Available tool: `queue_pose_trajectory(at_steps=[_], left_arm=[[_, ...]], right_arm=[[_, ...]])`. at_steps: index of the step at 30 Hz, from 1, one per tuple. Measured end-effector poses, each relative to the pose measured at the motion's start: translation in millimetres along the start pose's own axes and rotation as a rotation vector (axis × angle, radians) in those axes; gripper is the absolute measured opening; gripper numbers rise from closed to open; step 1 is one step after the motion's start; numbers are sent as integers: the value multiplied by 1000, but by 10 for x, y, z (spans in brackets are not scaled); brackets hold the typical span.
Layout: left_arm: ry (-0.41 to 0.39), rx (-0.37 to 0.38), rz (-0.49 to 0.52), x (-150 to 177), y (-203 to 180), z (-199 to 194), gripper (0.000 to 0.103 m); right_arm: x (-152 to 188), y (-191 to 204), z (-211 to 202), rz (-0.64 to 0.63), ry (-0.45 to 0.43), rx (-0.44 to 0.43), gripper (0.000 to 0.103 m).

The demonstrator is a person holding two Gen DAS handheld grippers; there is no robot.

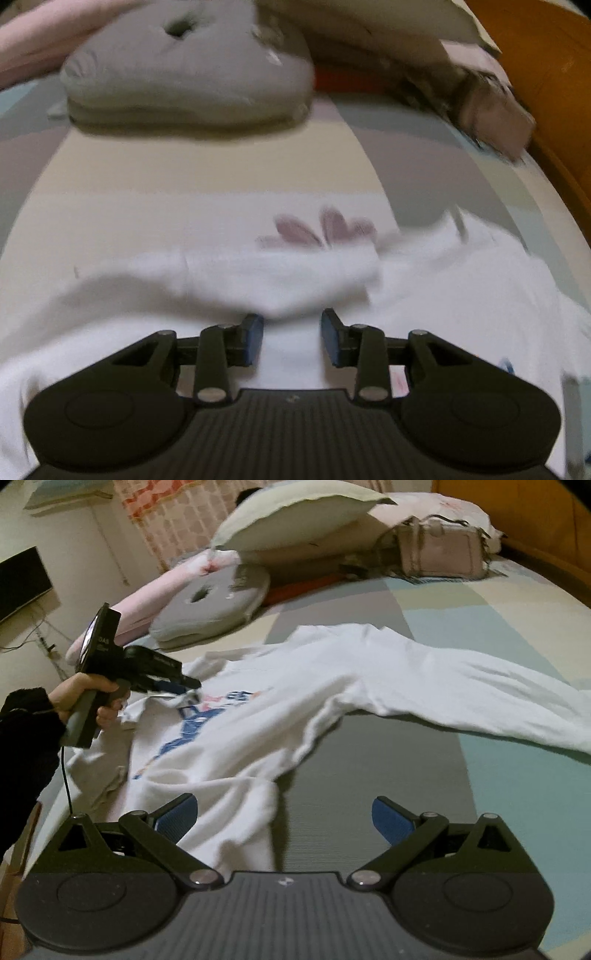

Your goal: Fold clothes

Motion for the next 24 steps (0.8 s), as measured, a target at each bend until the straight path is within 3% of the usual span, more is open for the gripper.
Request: queue_pose_trajectory(at_steps=[4, 10, 15, 17, 19, 24], left_arm=[[-59, -67, -34, -226, 109, 29, 35], [-81, -40, -56, -165, 144, -211, 35], [-76, -27, 15, 138, 34, -715, 36], [-71, -10, 32, 316, -10, -943, 43], [-68, 1, 46, 492, -45, -1141, 43], [-85, 25, 28, 1060, -106, -1478, 49]], right_arm=[[11, -97, 68, 25, 9, 8, 102], [48, -129, 65, 51, 16, 13, 102], [84, -9, -59, 41, 3, -6, 102], [107, 73, -137, 29, -6, -16, 102], [143, 158, -225, 16, -14, -27, 102], [247, 349, -490, -9, -50, -51, 103]])
Point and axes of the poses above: each gripper's, at about its wrist camera, not at the fingertips, and z roughly the way its jaws point, y to its left, x to its underside, the point moved 5 cm from there along z, roughly the way its jaws point, and after that the axes turned 12 degrees about y, right-handed, at the moved point
